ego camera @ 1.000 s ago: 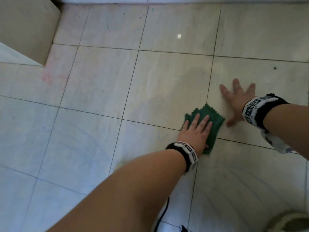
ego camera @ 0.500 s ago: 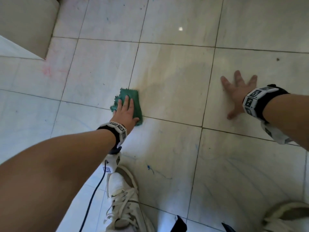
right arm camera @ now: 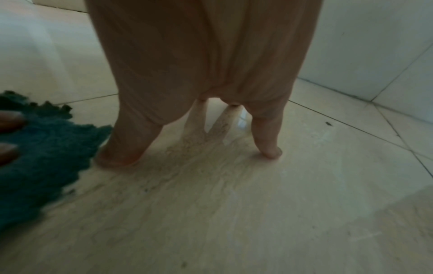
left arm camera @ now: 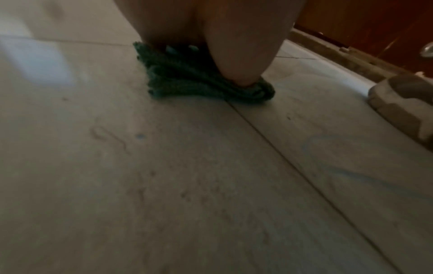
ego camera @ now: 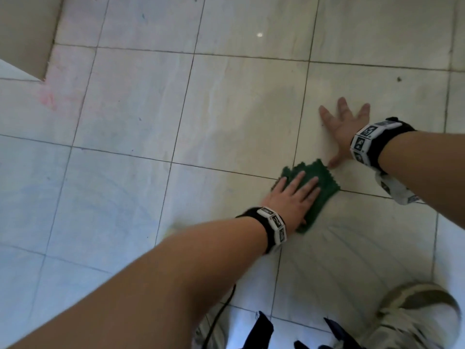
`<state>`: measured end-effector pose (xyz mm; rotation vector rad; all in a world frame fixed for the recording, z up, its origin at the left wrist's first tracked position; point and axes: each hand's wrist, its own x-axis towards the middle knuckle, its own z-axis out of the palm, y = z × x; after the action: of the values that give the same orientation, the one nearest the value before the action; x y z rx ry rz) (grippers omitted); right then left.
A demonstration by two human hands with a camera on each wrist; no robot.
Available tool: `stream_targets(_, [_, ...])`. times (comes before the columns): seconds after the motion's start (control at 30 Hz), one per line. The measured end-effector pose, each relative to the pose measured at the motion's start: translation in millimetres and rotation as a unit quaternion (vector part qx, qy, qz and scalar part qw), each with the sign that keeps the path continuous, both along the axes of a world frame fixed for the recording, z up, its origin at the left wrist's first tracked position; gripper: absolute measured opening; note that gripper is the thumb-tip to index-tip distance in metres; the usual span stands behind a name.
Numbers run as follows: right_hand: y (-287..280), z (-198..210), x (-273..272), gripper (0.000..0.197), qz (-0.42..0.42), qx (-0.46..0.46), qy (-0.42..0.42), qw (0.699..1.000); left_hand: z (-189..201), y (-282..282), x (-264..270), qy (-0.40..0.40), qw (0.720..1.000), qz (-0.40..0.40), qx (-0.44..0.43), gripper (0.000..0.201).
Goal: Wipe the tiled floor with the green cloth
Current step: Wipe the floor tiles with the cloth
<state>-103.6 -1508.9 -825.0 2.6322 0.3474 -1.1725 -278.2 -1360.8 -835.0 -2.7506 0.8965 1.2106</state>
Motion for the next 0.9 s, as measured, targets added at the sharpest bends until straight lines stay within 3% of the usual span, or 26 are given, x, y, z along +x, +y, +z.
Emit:
stream_targets(0.13, [1.2, 1.4, 0.3, 0.157, -0.012, 0.007, 0.006, 1.000, 0.3, 23.4, 10.0, -0.013, 1.000, 0.012, -0.012, 0.089])
stream_targets(0.33, [0.8, 2.6, -0.5, 0.156, -0.026, 0.025, 0.021, 0.999, 5.6, 130.0, 53.6, -0.033, 0.978, 0.197, 0.064, 0.087])
stream_targets(0.43, [3.0, 4.1, -0.9, 0.156, -0.035, 0.023, 0.023, 0.999, 6.3, 145.5, 49.6, -0.033, 0.962, 0.252, 0.098, 0.086])
stream_targets(0.5, [3.9, 5.4, -3.7, 0.155, -0.041, 0.025, 0.024, 0.999, 6.2, 121.7, 38.5, -0.030, 0.968, 0.231, 0.088, 0.086])
stream_targets(0.6, [5.7, 6.6, -11.3, 0.152, -0.050, 0.029, 0.028, 0.998, 3.6, 61.4, 11.5, -0.014, 0.993, 0.100, 0.053, 0.088])
stream_targets(0.73, [9.2, 3.9, -18.8, 0.147, -0.041, 0.024, 0.032, 0.998, 3.0, -3.9, -27.8, 0.016, 0.999, -0.026, 0.009, 0.089])
stream_targets(0.9, [4.6, -6.1, -17.4, 0.148, -0.036, 0.024, 0.016, 0.999, 2.0, 44.5, -17.9, -0.008, 1.000, -0.013, 0.004, 0.087])
